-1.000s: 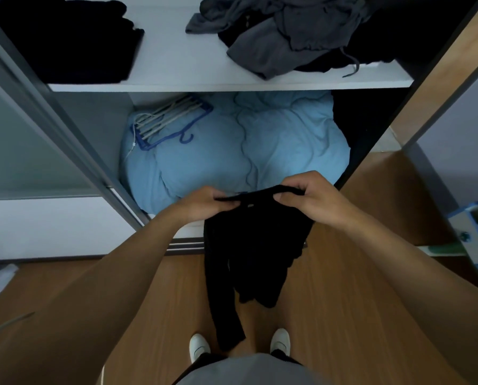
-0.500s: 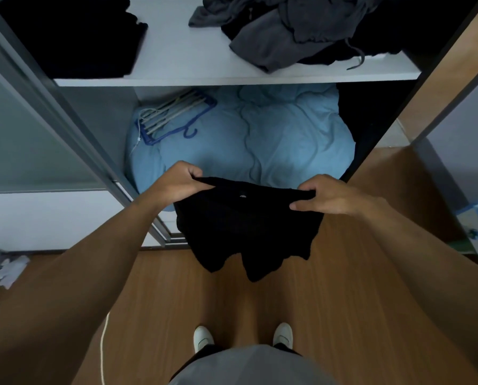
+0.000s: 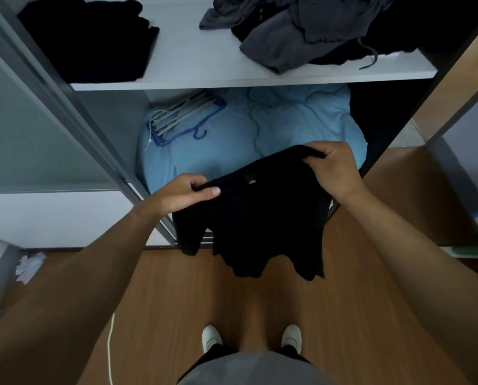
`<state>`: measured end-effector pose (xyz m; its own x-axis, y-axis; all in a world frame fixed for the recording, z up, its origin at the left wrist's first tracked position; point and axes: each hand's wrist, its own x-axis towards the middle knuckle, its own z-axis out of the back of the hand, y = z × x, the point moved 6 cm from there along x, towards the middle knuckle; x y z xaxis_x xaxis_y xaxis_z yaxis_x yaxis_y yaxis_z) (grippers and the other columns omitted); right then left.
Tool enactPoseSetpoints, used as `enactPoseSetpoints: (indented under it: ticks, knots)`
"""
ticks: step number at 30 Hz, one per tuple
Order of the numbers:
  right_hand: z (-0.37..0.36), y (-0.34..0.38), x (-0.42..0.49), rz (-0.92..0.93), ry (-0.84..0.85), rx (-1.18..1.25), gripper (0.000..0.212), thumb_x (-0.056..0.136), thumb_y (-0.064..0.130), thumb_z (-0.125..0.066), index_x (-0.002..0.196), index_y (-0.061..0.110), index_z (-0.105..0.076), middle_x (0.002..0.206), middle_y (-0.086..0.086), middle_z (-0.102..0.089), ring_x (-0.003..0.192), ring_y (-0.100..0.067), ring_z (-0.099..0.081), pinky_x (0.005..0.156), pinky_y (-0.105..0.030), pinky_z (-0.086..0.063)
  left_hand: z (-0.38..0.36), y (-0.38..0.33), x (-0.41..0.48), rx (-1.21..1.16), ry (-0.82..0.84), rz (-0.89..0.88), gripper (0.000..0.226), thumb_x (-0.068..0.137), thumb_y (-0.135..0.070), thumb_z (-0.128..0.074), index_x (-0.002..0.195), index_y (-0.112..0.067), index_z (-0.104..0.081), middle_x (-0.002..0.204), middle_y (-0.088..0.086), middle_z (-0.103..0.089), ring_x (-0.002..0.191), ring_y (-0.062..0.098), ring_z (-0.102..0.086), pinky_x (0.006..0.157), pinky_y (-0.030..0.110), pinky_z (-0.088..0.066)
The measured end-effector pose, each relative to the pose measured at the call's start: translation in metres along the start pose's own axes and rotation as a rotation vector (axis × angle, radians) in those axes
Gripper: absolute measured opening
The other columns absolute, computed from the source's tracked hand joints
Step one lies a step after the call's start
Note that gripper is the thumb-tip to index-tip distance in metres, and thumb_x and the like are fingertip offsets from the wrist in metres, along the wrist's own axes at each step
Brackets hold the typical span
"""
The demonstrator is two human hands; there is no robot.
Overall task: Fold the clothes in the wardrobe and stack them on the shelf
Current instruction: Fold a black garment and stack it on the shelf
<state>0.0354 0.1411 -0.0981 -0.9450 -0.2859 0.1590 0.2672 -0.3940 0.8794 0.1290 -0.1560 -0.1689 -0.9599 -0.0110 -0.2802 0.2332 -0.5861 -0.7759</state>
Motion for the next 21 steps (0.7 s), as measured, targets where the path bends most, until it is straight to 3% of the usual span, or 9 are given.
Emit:
enactPoseSetpoints:
  ticks: [2,5,9,11,14,16,18,21]
  knots:
    - [0.003,0.007,0.003,0.019,-0.062,0.093,0.038,0.088,0.002,-0.064,0.083,0.038,-0.075,0.08,0.018,-0.074,0.08,-0.004,-0.071,0.076,-0.022,-0.057,-0.007,0.003,0.0,-0.023,0.056,-0.012,0.025,0.078,-0.043,-0.082,0.088,-0.024,-0.07,0.079,-0.012,-0.072,0.073,0.003,-0.068,0.064,0.013,-0.048]
    - [0.008,0.004,0.006,-0.054,-0.142,0.17,0.037,0.086,-0.005,-0.062,0.084,0.029,-0.077,0.073,0.021,-0.073,0.071,0.001,-0.07,0.063,-0.011,-0.052,-0.016,0.01,0.003,0.057,0.077,0.012,0.03,0.071,-0.03,-0.09,0.093,-0.02,-0.073,0.088,-0.005,-0.076,0.082,0.007,-0.071,0.071,0.018,-0.054]
    - [0.013,-0.01,0.005,-0.179,-0.202,0.155,0.026,0.084,0.0,-0.066,0.078,0.022,-0.077,0.072,0.008,-0.074,0.067,-0.004,-0.069,0.061,-0.016,-0.054,-0.02,0.01,0.004,0.075,0.031,-0.018,0.014,0.08,-0.01,-0.083,0.09,-0.011,-0.074,0.086,0.003,-0.074,0.08,0.01,-0.068,0.073,0.021,-0.054]
    - [0.021,-0.021,0.004,-0.252,-0.277,0.14,0.014,0.085,0.006,-0.069,0.081,0.018,-0.075,0.079,0.002,-0.074,0.072,-0.009,-0.07,0.069,-0.023,-0.058,-0.015,0.005,0.005,0.003,-0.094,-0.025,0.016,0.083,-0.001,-0.076,0.075,-0.014,-0.072,0.07,-0.002,-0.068,0.063,-0.001,-0.062,0.062,0.017,-0.05]
    - [0.033,-0.04,-0.004,-0.39,-0.38,0.126,0.007,0.086,0.019,-0.071,0.084,0.02,-0.065,0.08,-0.001,-0.068,0.073,-0.014,-0.066,0.069,-0.03,-0.058,-0.002,0.002,0.004,-0.143,-0.347,0.044,0.029,0.092,-0.015,-0.07,0.064,-0.007,-0.062,0.057,0.0,-0.051,0.044,0.0,-0.044,0.047,0.017,-0.034]
    - [0.034,-0.05,-0.01,-0.465,-0.345,0.076,0.015,0.089,0.022,-0.069,0.08,0.022,-0.056,0.078,-0.001,-0.064,0.071,-0.015,-0.063,0.063,-0.027,-0.054,0.003,-0.007,0.004,-0.262,-0.434,0.068,0.035,0.094,-0.025,-0.066,0.07,-0.001,-0.063,0.061,0.007,-0.049,0.047,0.007,-0.044,0.046,0.022,-0.033]
    - [0.026,-0.055,-0.015,-0.502,-0.213,0.032,0.015,0.092,0.023,-0.066,0.08,0.016,-0.059,0.079,-0.005,-0.066,0.07,-0.017,-0.064,0.058,-0.022,-0.052,0.001,-0.019,0.008,-0.363,-0.435,0.082,0.031,0.094,-0.029,-0.064,0.072,-0.007,-0.063,0.067,0.008,-0.052,0.058,0.015,-0.05,0.056,0.025,-0.036]
    - [0.003,-0.054,-0.028,-0.521,0.003,0.198,0.029,0.095,0.032,-0.064,0.096,0.005,-0.072,0.091,-0.01,-0.076,0.08,-0.022,-0.073,0.071,-0.025,-0.057,-0.005,-0.028,0.012,-0.543,-0.423,0.144,0.025,0.091,-0.029,-0.066,0.072,-0.014,-0.068,0.07,0.003,-0.067,0.066,0.017,-0.063,0.065,0.025,-0.047]
